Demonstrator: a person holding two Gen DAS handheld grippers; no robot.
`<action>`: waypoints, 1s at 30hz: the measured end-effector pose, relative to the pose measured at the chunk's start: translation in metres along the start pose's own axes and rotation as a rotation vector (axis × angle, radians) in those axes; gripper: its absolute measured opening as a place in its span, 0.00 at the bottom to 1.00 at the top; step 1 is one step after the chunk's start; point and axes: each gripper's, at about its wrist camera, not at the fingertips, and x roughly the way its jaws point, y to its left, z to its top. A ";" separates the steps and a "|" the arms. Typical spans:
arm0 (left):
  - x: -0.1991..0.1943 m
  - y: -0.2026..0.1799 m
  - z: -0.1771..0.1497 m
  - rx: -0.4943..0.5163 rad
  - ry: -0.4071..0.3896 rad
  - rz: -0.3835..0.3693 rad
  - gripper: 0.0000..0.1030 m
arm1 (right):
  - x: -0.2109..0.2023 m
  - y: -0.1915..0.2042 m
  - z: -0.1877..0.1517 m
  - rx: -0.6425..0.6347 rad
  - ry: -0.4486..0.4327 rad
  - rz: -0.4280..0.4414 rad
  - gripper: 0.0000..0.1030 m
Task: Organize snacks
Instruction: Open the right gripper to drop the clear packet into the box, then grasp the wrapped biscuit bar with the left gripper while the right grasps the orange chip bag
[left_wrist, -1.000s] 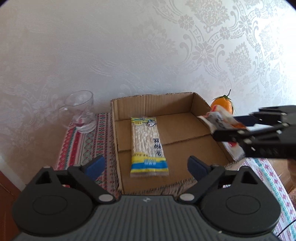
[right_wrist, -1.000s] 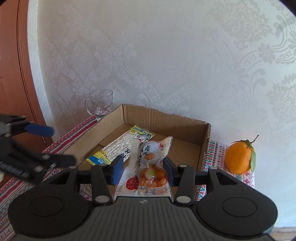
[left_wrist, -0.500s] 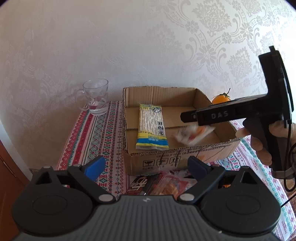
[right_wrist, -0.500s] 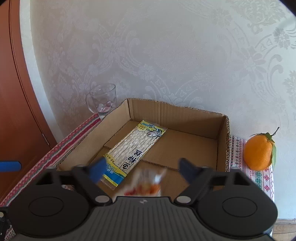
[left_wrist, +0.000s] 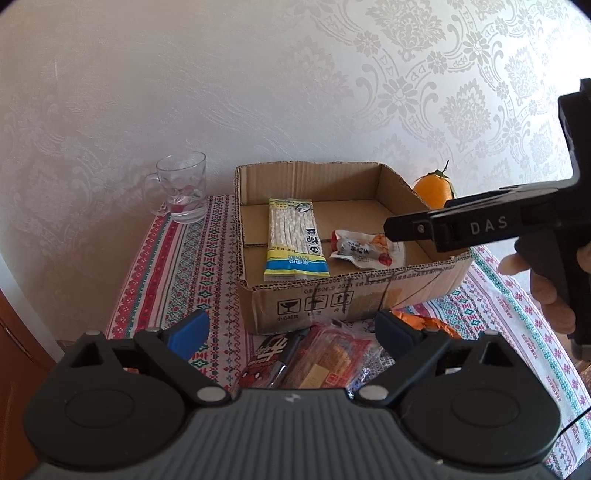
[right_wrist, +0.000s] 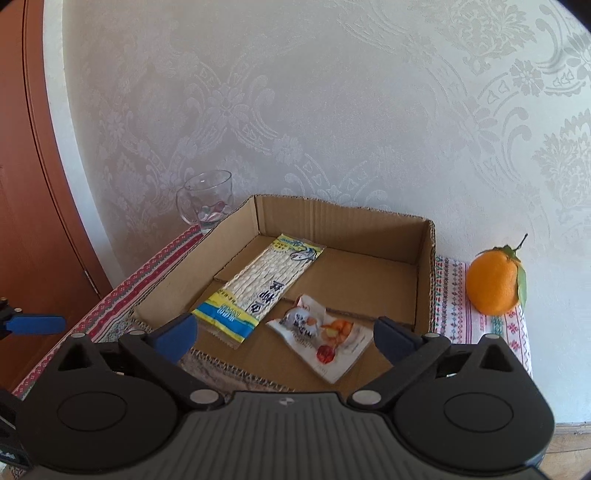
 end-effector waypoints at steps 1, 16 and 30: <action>0.001 -0.001 -0.001 0.003 0.001 0.001 0.94 | -0.001 0.001 -0.003 0.003 0.003 0.000 1.00; -0.011 0.001 -0.037 0.015 0.045 -0.012 0.97 | -0.038 0.017 -0.068 -0.040 0.002 -0.139 1.00; 0.005 0.027 -0.066 -0.042 0.115 0.019 0.97 | -0.038 0.041 -0.113 -0.008 0.106 -0.143 1.00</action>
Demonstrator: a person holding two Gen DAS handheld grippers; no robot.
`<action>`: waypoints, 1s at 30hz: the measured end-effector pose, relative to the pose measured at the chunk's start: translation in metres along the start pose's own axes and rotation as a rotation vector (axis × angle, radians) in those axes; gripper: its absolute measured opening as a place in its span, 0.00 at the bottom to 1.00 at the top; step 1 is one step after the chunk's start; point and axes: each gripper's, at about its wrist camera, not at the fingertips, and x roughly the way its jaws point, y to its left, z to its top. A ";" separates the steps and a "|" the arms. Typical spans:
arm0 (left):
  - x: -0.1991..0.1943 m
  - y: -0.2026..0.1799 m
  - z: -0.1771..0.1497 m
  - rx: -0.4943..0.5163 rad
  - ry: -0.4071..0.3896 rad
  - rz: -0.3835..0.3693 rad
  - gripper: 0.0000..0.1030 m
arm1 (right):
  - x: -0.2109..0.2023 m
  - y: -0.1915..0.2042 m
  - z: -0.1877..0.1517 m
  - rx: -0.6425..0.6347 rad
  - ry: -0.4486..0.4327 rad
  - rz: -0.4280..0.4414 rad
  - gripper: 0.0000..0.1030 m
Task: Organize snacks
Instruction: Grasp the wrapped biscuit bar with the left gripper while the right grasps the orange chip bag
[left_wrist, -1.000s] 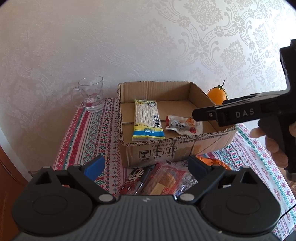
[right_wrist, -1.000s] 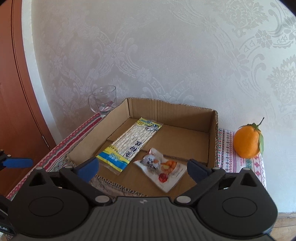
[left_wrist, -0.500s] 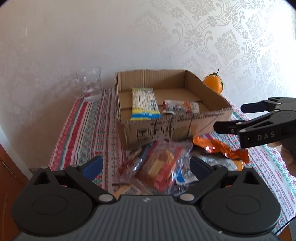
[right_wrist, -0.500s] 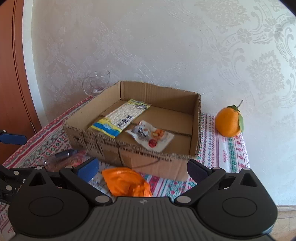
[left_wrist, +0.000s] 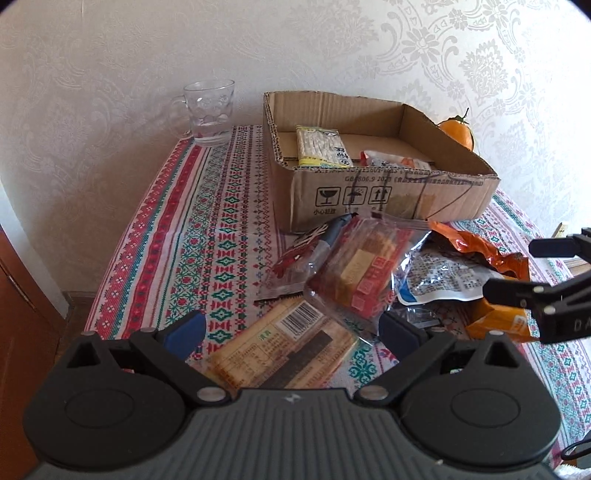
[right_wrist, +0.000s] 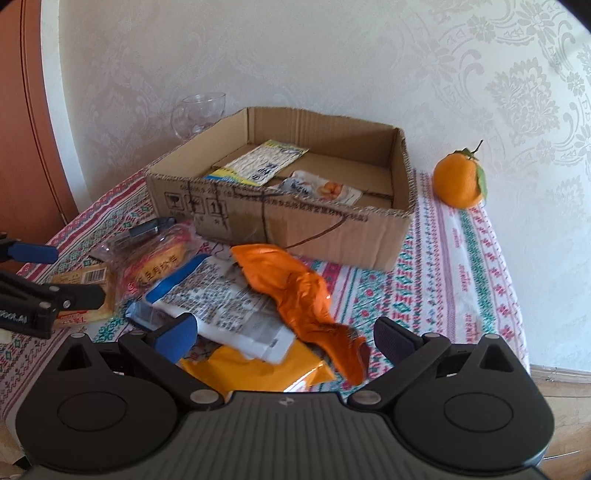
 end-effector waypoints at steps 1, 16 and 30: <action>0.002 0.001 0.000 0.002 0.001 -0.003 0.97 | 0.002 0.003 -0.001 -0.003 0.004 -0.001 1.00; -0.004 0.002 -0.016 -0.014 0.118 -0.160 0.97 | -0.008 -0.008 -0.020 -0.021 0.043 -0.045 1.00; -0.005 -0.013 -0.027 0.049 0.123 -0.117 0.97 | -0.003 -0.016 -0.031 -0.002 0.081 0.013 1.00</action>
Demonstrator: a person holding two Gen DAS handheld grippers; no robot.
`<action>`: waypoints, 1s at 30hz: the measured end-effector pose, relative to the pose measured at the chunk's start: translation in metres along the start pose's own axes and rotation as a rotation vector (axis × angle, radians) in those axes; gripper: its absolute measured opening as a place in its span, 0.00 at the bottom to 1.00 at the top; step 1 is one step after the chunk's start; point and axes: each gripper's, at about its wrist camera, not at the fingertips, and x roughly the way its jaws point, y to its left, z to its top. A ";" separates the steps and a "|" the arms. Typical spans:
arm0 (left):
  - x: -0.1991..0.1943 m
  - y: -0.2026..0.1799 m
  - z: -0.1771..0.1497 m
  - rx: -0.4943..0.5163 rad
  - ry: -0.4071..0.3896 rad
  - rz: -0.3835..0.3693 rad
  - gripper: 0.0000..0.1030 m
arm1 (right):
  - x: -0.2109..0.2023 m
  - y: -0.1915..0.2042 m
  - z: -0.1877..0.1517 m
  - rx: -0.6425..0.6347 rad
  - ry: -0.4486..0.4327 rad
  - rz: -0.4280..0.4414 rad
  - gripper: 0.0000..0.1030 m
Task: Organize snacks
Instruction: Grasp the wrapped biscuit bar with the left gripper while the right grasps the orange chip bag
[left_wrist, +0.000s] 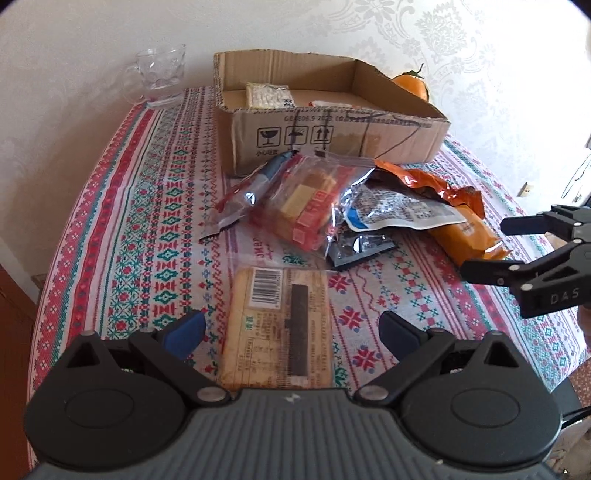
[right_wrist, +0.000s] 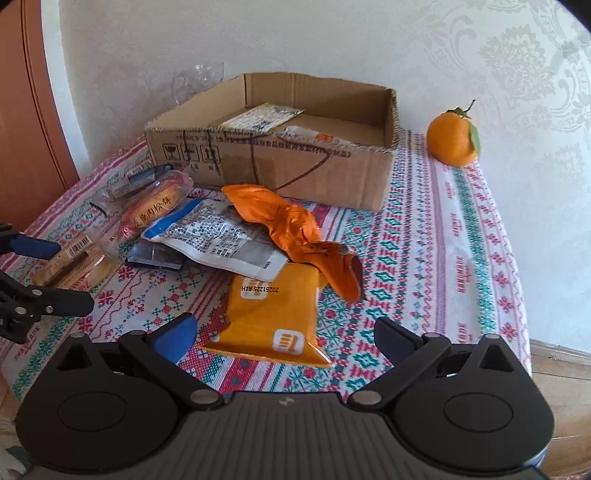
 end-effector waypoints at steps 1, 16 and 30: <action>0.001 0.001 0.000 -0.004 0.004 0.007 0.97 | 0.005 0.001 0.000 -0.008 0.010 -0.009 1.00; 0.002 -0.004 -0.013 0.023 -0.066 0.106 1.00 | 0.012 -0.007 -0.010 -0.046 -0.060 0.033 1.00; -0.004 -0.009 -0.012 0.063 -0.068 0.065 0.83 | 0.019 -0.005 -0.002 -0.051 -0.059 0.038 1.00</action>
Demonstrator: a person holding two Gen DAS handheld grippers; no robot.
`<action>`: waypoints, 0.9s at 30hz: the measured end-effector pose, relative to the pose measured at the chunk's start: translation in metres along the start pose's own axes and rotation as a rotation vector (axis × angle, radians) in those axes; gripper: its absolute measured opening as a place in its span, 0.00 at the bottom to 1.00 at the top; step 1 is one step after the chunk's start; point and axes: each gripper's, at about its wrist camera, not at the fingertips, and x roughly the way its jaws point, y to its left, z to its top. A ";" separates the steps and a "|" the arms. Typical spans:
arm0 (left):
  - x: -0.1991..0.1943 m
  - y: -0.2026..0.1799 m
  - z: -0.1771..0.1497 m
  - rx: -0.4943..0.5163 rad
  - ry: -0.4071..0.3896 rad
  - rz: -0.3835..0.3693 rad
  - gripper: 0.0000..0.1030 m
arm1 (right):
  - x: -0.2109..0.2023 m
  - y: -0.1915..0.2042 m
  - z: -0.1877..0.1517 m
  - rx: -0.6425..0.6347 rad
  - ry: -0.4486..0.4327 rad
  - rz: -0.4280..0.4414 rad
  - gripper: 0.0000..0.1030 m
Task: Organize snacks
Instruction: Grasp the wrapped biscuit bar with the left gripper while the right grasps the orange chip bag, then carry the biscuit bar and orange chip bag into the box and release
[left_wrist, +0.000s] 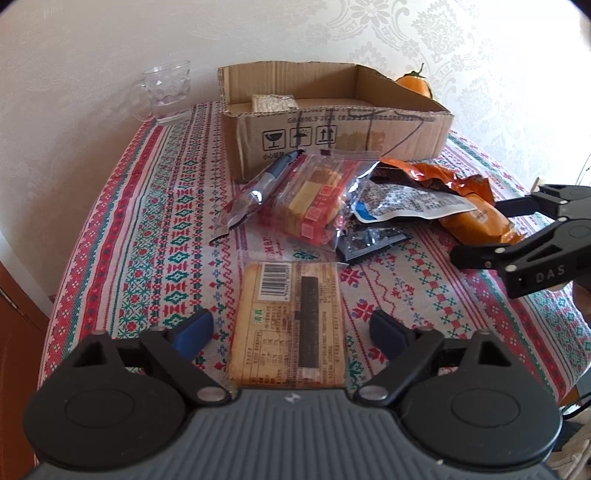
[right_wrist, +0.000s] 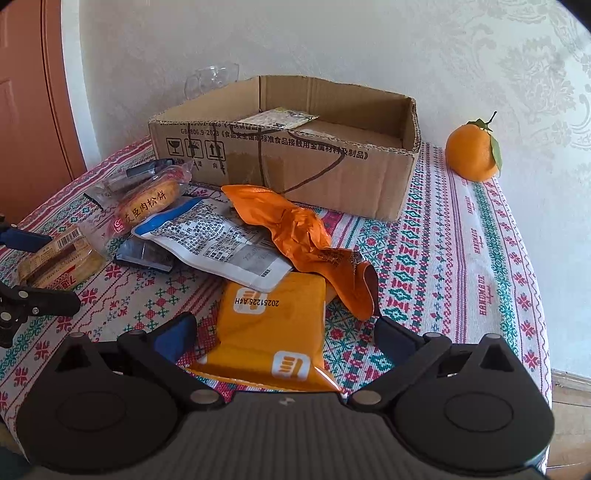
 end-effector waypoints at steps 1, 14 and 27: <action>0.000 -0.001 0.001 0.004 -0.002 -0.003 0.79 | 0.000 0.000 0.001 0.001 0.002 -0.001 1.00; -0.003 -0.003 0.001 0.000 -0.019 0.002 0.63 | -0.008 0.012 0.002 0.011 0.027 -0.017 0.90; -0.004 -0.001 0.005 0.029 -0.004 0.000 0.53 | -0.013 0.014 0.010 -0.005 0.028 -0.039 0.53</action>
